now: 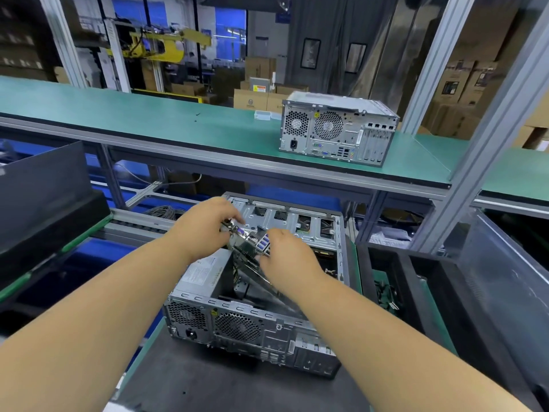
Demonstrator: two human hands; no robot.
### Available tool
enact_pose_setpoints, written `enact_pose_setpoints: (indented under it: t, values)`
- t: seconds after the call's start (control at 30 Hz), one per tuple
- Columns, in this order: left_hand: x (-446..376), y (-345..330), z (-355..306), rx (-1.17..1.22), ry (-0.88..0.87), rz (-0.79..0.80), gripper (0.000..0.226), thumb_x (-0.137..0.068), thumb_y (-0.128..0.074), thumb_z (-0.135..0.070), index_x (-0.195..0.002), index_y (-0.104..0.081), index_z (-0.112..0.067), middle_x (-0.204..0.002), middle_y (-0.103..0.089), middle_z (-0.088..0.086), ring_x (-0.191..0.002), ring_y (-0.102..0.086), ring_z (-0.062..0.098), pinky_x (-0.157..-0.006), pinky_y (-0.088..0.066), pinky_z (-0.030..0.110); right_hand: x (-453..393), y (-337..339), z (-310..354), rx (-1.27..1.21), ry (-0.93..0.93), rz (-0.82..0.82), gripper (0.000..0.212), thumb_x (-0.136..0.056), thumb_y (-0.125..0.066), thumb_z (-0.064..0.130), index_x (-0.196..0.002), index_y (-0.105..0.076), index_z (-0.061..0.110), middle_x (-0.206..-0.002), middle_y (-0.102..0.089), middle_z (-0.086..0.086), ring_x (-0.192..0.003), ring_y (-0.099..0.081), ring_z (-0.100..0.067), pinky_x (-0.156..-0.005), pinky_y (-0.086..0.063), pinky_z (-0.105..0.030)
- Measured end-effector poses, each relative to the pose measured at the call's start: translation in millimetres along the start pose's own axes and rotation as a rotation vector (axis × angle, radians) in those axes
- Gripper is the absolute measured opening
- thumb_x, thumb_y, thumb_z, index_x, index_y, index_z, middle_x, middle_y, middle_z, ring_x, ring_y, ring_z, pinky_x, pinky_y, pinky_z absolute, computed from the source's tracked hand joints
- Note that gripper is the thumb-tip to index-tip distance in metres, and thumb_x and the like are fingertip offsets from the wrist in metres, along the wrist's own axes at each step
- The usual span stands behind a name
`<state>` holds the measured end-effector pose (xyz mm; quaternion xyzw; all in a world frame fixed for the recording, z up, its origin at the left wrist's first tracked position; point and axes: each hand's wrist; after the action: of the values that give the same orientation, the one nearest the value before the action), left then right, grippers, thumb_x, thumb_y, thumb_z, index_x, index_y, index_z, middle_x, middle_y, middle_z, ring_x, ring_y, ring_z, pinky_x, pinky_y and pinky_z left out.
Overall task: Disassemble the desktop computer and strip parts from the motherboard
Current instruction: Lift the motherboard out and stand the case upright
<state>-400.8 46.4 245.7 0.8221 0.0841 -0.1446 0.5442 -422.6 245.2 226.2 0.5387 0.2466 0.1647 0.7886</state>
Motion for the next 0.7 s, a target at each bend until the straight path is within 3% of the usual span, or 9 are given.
enact_pose_setpoints:
  t: [0.07,0.17,0.27,0.37,0.5,0.6,0.7]
  values:
    - [1,-3,2,0.188,0.065,-0.049,0.056,-0.080,-0.067,-0.008,-0.128,-0.056,-0.035,-0.122,-0.049,-0.013,-0.110,-0.049,0.004,-0.095,-0.040,0.025,-5,5,-1,-0.049,-0.055,0.030,0.029,-0.091,-0.063,0.033,-0.106,-0.051,0.012,-0.102,-0.058,-0.008,-0.092,-0.057,-0.029,-0.069,-0.036,-0.032]
    - [6,-10,5,0.395,0.178,-0.049,0.071,-0.081,-0.068,-0.013,-0.141,-0.038,-0.038,-0.135,-0.040,-0.012,-0.123,-0.042,0.003,-0.096,-0.035,0.023,-12,16,-3,-0.163,-0.139,0.055,0.028,-0.089,-0.067,0.035,-0.103,-0.052,0.015,-0.094,-0.055,-0.001,-0.085,-0.054,-0.024,-0.066,-0.037,-0.032]
    - [12,-18,8,0.528,0.278,-0.032,0.073,-0.083,-0.066,-0.014,-0.144,-0.033,-0.037,-0.136,-0.039,-0.008,-0.126,-0.042,0.010,-0.090,-0.039,0.020,-16,31,-8,-0.230,-0.191,0.072,0.043,-0.087,-0.069,0.038,-0.120,-0.053,0.015,-0.105,-0.060,-0.003,-0.088,-0.055,-0.023,-0.070,-0.040,-0.031]
    - [15,-25,10,0.587,0.368,0.027,0.072,-0.085,-0.064,-0.013,-0.147,-0.032,-0.032,-0.139,-0.041,-0.003,-0.129,-0.043,0.015,-0.097,-0.042,0.032,-19,44,-15,-0.314,-0.219,0.089,0.055,-0.086,-0.073,0.038,-0.131,-0.053,0.014,-0.125,-0.061,-0.007,-0.094,-0.056,-0.023,-0.074,-0.040,-0.029]
    - [17,-34,9,0.627,0.424,0.074,0.067,-0.086,-0.068,-0.019,-0.143,-0.036,-0.034,-0.131,-0.045,-0.002,-0.128,-0.043,0.017,-0.096,-0.040,0.034,-22,56,-16,-0.353,-0.214,0.134,0.072,-0.083,-0.076,0.041,-0.143,-0.044,0.017,-0.139,-0.053,-0.005,-0.094,-0.056,-0.022,-0.077,-0.040,-0.029]
    - [16,-36,2,0.726,0.407,0.083,0.069,-0.085,-0.069,-0.037,-0.144,-0.033,-0.037,-0.135,-0.047,-0.003,-0.125,-0.048,0.014,-0.104,-0.039,0.035,-22,67,-14,-0.419,-0.223,0.100,0.059,-0.081,-0.078,0.041,-0.130,-0.053,0.018,-0.122,-0.059,0.001,-0.095,-0.057,-0.019,-0.072,-0.039,-0.030]
    - [13,-35,-4,0.862,0.454,0.055,0.089,-0.073,-0.062,-0.068,-0.148,-0.019,-0.045,-0.152,-0.032,-0.004,-0.136,-0.039,0.019,-0.113,-0.030,0.048,-22,88,-13,-0.646,-0.261,0.015,0.028,-0.082,-0.078,0.037,-0.098,-0.059,0.023,-0.094,-0.067,0.000,-0.086,-0.067,-0.020,-0.060,-0.042,-0.028]
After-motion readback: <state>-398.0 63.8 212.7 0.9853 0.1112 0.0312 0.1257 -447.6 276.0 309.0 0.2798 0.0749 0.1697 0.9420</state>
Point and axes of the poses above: each hand's wrist, its own x-axis away from the middle knuckle, its own y-axis out of the back of the hand, z = x × y
